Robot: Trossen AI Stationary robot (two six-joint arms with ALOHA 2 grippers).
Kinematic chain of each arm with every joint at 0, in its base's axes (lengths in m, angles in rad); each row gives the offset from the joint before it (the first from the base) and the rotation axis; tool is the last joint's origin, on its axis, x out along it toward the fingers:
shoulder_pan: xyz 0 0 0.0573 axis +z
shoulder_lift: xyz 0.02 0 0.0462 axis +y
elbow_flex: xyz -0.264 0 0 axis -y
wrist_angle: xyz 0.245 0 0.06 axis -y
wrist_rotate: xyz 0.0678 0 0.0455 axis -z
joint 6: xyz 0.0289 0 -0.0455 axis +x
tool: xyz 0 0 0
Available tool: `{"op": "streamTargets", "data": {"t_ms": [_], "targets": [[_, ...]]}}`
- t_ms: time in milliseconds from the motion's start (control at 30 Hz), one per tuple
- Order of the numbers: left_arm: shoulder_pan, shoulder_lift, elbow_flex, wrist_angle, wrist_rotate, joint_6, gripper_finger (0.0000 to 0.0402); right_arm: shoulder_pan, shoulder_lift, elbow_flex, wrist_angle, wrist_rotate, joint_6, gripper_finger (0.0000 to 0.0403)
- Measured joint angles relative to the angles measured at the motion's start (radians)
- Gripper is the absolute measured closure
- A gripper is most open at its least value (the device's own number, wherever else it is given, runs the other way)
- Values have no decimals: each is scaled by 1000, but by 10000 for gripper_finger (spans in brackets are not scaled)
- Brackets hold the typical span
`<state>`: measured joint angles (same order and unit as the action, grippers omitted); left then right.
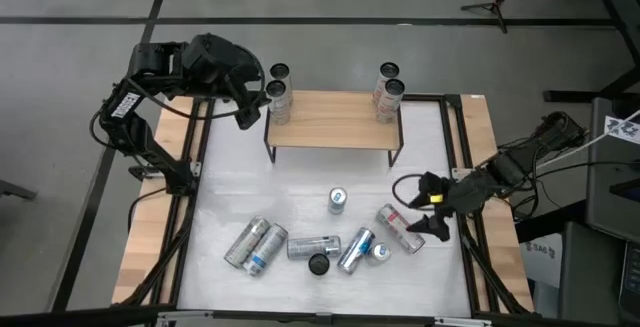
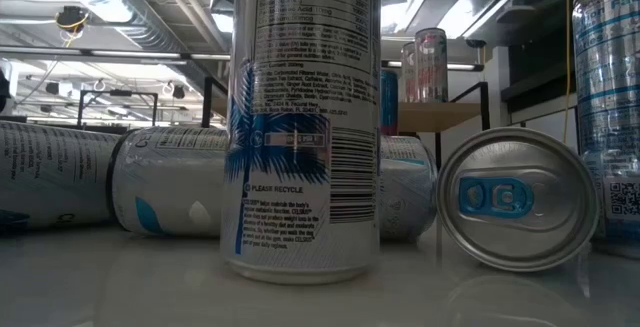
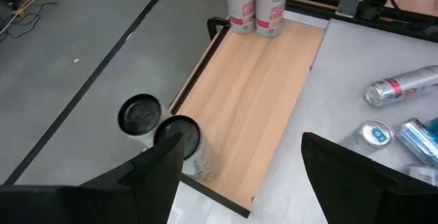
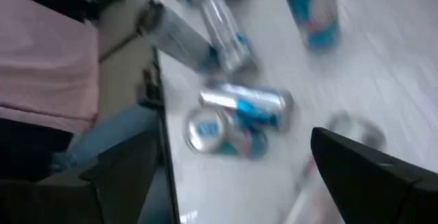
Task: Sort soda cans
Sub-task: Put the white pink soda can on the shelf and align with other white pink soda cans
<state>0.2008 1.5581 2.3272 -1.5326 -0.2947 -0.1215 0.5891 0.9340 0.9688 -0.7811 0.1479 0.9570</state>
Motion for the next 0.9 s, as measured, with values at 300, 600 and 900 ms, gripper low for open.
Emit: {"op": "streamTargets", "data": {"t_ms": [300,600,900], "targets": [[-44,8,0,0,0,-3,117,126,55,0,-243,59,212,29],[-77,34,0,4,0,-3,117,216,161,0,-247,78,327,29],[-121,80,-1,18,0,-2,117,272,323,0,-268,73,390,29]]}}
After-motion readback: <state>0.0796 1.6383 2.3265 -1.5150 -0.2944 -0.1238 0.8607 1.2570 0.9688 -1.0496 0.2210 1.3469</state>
